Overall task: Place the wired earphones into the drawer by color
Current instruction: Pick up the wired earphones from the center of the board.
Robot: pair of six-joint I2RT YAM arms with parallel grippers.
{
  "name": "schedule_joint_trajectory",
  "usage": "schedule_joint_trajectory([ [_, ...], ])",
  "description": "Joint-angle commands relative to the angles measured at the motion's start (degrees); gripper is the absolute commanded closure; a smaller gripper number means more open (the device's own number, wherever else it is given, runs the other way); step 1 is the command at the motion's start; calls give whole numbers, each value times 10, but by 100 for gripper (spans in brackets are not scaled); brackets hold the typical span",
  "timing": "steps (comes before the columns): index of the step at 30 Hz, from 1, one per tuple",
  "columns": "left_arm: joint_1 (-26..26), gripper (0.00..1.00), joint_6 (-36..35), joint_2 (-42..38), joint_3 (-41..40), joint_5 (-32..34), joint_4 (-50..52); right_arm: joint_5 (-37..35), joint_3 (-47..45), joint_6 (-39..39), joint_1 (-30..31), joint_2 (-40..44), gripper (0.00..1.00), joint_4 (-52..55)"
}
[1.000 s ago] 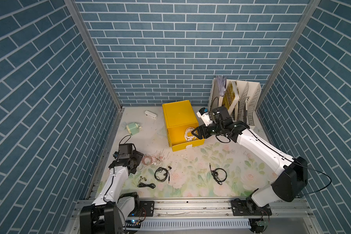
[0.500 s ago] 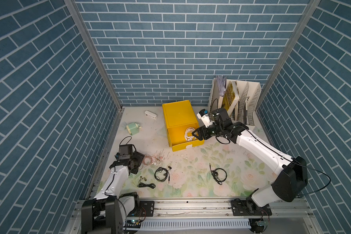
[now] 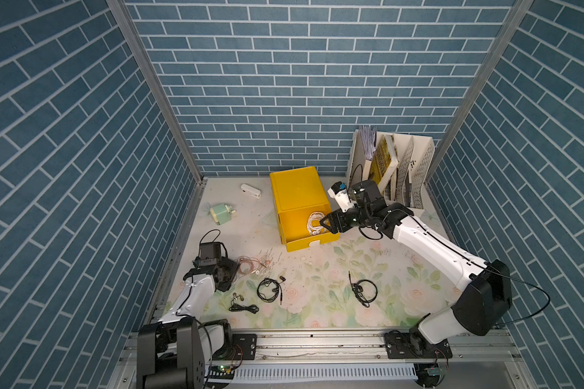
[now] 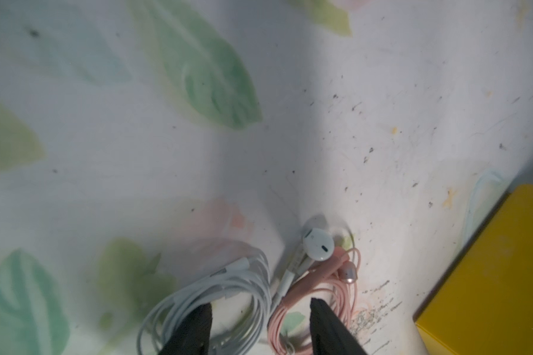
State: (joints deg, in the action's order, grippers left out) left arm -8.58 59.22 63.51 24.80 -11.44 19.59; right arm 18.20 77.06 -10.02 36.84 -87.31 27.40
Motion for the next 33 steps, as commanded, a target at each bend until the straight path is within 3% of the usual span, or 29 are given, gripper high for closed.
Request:
schedule_joint_trajectory([
  [1, -10, 46, -16, 0, -5, 10, 18, -10, -6, 18, 1, 14, 25, -1],
  [8, -17, 70, -36, -7, -8, 10, 20, -11, -5, 18, 0, 11, 25, -2],
  [12, -20, 75, -51, -3, -7, 12, 24, -11, -5, 18, 1, 10, 25, -2],
  [28, -34, 76, -90, 46, -1, 11, 31, -10, -7, 23, 0, 4, 25, -6],
  [33, -35, 68, -85, 1, 12, 11, 41, -9, -5, 26, 1, 5, 25, -7],
])
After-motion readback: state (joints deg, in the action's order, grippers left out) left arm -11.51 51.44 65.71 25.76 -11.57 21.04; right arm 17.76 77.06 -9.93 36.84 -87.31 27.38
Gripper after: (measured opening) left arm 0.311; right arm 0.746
